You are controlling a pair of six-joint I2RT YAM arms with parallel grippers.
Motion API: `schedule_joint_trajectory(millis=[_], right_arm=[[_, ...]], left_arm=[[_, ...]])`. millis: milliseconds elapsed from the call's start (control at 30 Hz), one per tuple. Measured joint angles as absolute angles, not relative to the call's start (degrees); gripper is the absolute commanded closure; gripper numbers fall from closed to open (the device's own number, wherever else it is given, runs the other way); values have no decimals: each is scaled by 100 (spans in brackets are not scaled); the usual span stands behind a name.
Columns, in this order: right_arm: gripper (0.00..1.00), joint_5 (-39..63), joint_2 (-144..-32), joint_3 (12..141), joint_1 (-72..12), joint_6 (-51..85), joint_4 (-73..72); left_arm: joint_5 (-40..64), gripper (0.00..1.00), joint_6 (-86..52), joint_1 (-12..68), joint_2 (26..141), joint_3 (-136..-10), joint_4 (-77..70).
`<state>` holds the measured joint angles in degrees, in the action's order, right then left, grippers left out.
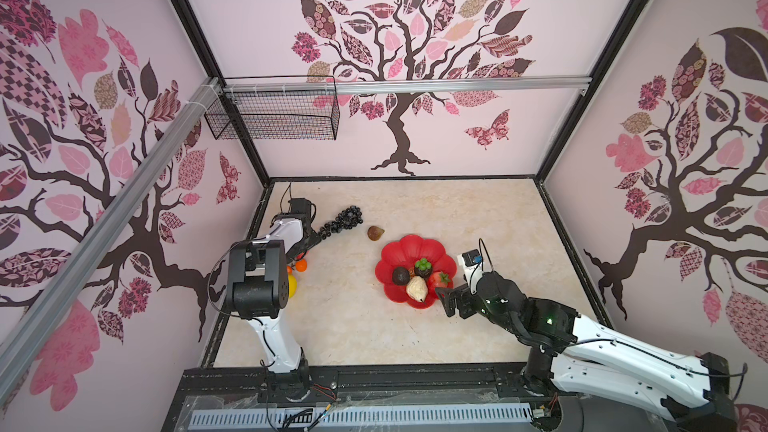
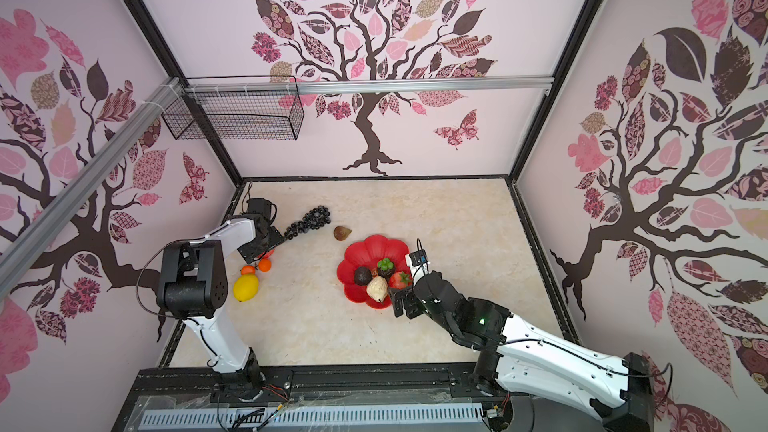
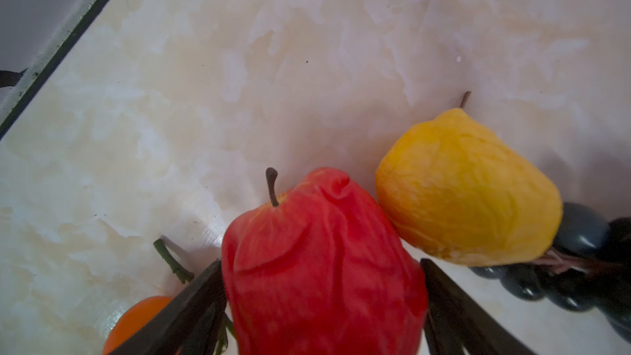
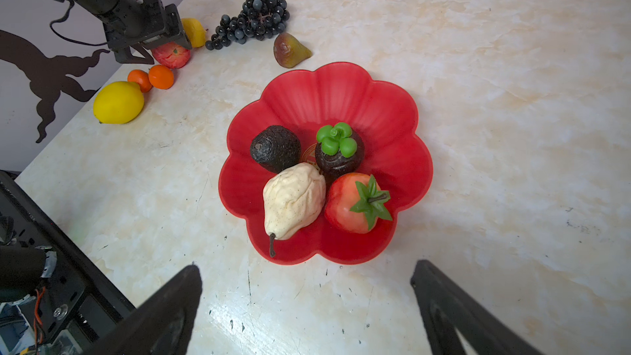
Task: Arrange fruit in a fruit bowl
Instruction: Pick up the fruit from the middle-left of the table.
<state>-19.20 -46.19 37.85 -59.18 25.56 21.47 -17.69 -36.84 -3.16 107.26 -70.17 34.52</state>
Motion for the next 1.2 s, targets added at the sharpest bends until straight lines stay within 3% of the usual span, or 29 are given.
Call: schedule_joint_trajectory(millis=[533, 900, 1200], right_arm=[[0, -1872, -4737, 3785, -5918, 2561, 2119], [0, -1839, -4783, 3785, -5918, 2576, 2117], [0, -1966, -4783, 3785, -5918, 2585, 2167]], left_arm=[[-1603, 31, -3601, -346, 10665, -7004, 3251], [-1476, 33, -3601, -272, 9985, -6615, 3159], [-1614, 34, -3590, 456, 8764, -6066, 3024]])
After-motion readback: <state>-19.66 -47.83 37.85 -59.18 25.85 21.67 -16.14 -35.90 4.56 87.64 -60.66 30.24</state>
